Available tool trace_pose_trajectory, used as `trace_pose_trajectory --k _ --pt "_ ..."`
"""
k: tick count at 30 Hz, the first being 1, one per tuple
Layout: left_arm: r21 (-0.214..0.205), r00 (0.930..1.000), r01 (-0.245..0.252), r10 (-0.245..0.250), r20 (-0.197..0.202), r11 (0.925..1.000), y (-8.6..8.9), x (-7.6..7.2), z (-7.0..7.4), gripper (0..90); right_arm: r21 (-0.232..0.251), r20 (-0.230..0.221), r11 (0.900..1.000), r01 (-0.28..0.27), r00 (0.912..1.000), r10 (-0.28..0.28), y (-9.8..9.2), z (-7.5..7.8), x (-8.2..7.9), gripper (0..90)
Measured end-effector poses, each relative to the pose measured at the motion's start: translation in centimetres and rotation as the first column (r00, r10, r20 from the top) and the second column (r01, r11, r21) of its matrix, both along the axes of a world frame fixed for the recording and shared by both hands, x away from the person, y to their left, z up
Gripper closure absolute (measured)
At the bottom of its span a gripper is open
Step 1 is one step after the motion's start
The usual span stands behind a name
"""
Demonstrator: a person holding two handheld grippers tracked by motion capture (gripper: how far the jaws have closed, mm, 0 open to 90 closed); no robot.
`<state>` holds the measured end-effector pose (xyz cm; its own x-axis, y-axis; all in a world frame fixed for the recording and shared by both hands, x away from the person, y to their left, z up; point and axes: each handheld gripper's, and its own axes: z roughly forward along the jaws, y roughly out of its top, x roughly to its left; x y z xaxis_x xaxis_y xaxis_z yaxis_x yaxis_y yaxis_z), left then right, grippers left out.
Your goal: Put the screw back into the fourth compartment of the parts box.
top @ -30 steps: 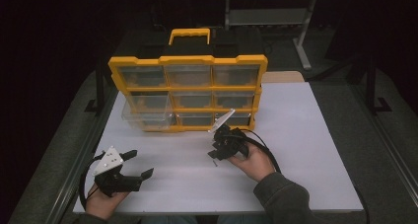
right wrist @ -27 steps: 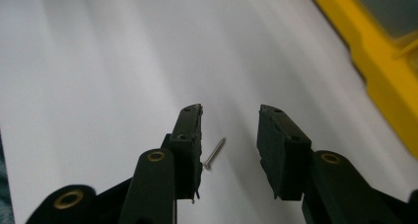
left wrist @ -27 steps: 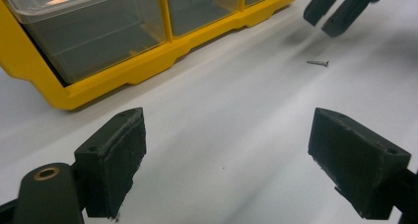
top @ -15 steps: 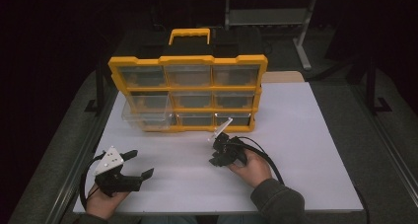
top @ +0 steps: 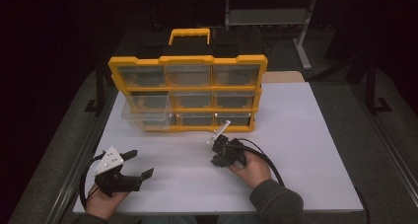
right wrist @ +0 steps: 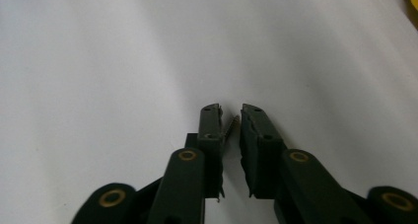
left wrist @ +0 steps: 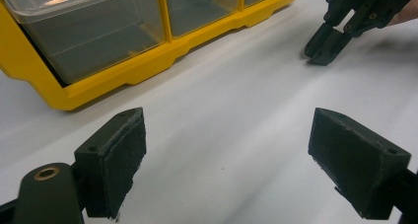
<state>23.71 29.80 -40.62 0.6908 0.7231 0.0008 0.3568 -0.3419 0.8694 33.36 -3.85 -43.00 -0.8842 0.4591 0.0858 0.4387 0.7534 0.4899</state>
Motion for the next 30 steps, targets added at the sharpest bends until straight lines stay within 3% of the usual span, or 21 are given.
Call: trace_pose_trajectory --k 6,15,16,25,26,30 --pt "-0.005 1.0000 -0.001 0.001 0.000 1.0000 0.0 0.0 0.0 14.3 -0.005 0.017 1.0000 -0.001 0.9999 0.001 0.0 -0.1 -0.1 84.7" --pt "-0.003 1.0000 0.000 0.000 -0.002 1.0000 -0.1 -0.1 0.0 14.3 0.020 -0.014 0.9997 -0.016 0.9998 0.016 -0.5 -0.2 0.4 87.3" --pt "0.001 1.0000 0.002 -0.002 0.000 1.0000 -0.1 -0.1 0.0 14.3 0.026 -0.042 0.9994 -0.024 0.9988 0.025 -0.7 -0.1 0.7 87.5" --pt "0.005 1.0000 0.005 -0.005 -0.001 1.0000 -0.3 0.0 -0.1 14.3 0.039 -0.046 0.9984 -0.041 0.9980 0.043 -0.8 0.6 0.9 87.5" --pt "0.007 1.0000 0.006 -0.006 0.000 1.0000 -0.3 0.0 -0.1 14.3 0.064 -0.059 0.9979 -0.012 0.9981 0.016 -0.9 3.0 1.0 87.5" --pt "0.008 1.0000 0.006 -0.006 -0.001 1.0000 -0.3 0.0 -0.1 14.3 0.083 -0.059 0.9966 -0.007 0.9982 0.012 -0.7 4.7 1.1 87.4"
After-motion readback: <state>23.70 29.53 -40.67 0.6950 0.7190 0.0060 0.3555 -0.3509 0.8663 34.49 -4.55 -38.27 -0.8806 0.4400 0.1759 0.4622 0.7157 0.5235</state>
